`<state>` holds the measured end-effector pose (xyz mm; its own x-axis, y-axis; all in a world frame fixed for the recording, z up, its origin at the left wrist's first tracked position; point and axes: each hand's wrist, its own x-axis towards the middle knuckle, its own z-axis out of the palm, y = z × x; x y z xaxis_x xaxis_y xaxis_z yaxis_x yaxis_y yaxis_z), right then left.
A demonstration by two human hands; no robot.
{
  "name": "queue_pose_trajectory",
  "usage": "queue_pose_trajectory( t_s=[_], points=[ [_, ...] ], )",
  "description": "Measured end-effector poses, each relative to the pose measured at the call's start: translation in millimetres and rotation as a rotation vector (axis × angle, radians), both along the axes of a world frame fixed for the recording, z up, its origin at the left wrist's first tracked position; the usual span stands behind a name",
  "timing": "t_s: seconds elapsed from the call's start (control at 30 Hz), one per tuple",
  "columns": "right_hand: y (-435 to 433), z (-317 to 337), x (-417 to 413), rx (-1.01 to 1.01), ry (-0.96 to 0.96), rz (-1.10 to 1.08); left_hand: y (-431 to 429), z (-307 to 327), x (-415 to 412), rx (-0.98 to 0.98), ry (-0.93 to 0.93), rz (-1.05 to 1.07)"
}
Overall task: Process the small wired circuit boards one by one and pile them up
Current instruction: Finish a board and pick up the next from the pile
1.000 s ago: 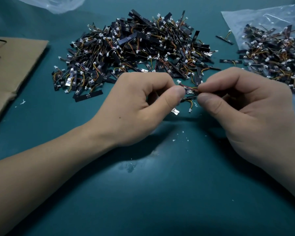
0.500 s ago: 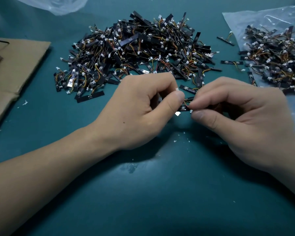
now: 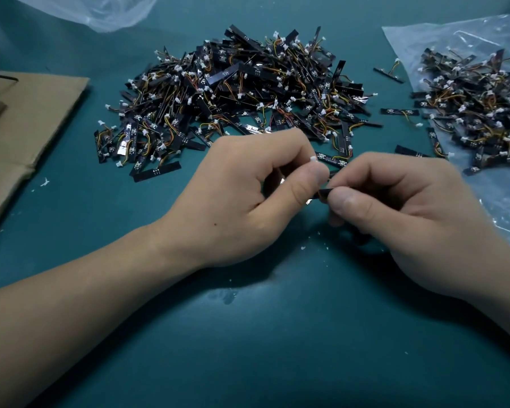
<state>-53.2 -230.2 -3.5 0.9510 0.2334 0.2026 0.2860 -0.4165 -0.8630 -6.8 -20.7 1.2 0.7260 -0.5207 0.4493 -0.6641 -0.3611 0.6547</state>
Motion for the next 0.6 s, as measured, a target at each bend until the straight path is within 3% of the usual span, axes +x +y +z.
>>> queue_pose_trajectory(
  t_s=[0.17,0.6],
  points=[
    [-3.4,0.4,2.4,0.049,0.010,-0.037,0.6,-0.3,2.2,0.071,-0.042,-0.049],
    [1.7,1.2,-1.2,-0.068,0.031,-0.004,-1.4,-0.2,0.0,0.097,-0.052,-0.011]
  ],
)
